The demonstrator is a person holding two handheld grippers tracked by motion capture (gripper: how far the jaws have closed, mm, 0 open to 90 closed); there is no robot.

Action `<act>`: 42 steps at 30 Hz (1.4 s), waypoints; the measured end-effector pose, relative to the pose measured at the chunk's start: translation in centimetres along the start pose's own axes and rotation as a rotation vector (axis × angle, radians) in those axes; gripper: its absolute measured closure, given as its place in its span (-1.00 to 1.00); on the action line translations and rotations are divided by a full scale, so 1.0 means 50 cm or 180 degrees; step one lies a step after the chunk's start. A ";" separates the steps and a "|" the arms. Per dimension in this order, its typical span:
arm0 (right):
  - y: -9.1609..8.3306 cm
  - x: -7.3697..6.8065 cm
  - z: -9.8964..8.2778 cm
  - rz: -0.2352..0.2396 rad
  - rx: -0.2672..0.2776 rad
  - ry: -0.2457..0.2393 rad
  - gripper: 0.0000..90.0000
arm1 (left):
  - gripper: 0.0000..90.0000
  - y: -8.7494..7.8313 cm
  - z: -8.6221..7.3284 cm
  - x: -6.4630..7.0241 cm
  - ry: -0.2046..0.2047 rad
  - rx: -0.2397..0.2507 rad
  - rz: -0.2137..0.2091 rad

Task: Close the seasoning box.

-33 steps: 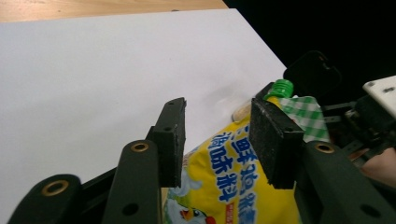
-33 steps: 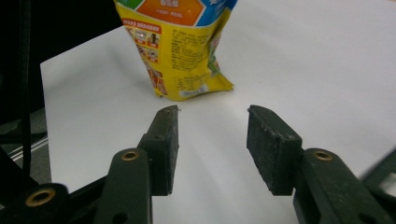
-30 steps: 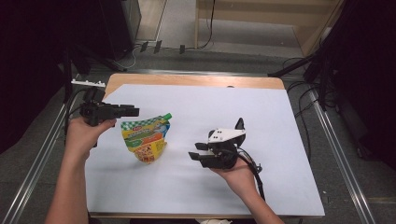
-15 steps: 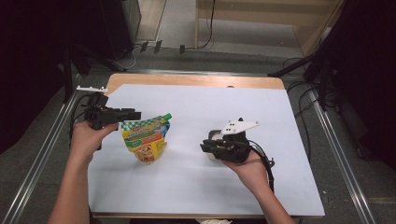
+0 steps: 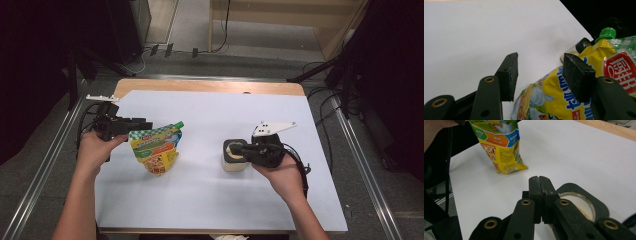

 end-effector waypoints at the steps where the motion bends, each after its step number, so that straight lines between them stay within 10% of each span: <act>1: -0.004 0.002 0.000 -0.0006 -0.0007 0.0021 1.00 | 0.05 0.000 0.000 -0.001 0.0002 0.0026 0.0013; 28: -0.139 0.109 0.004 -0.0325 0.0202 0.0297 0.99 | 0.02 0.004 -0.006 -0.017 -0.0088 0.0071 0.0114; 42: -0.086 0.151 -0.047 -0.0361 0.0061 0.0519 1.00 | 0.02 0.005 -0.008 -0.018 -0.0053 0.0051 0.0151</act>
Point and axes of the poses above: each handheld gripper's, and its own axes: y roughly forward along the jaws, z roughly out of its top, x roughly to its right, the point moved 8 cm from there along y, roughly forward along the jaws, and after that the axes turned 3 degrees about -z, right-handed, at the moved point
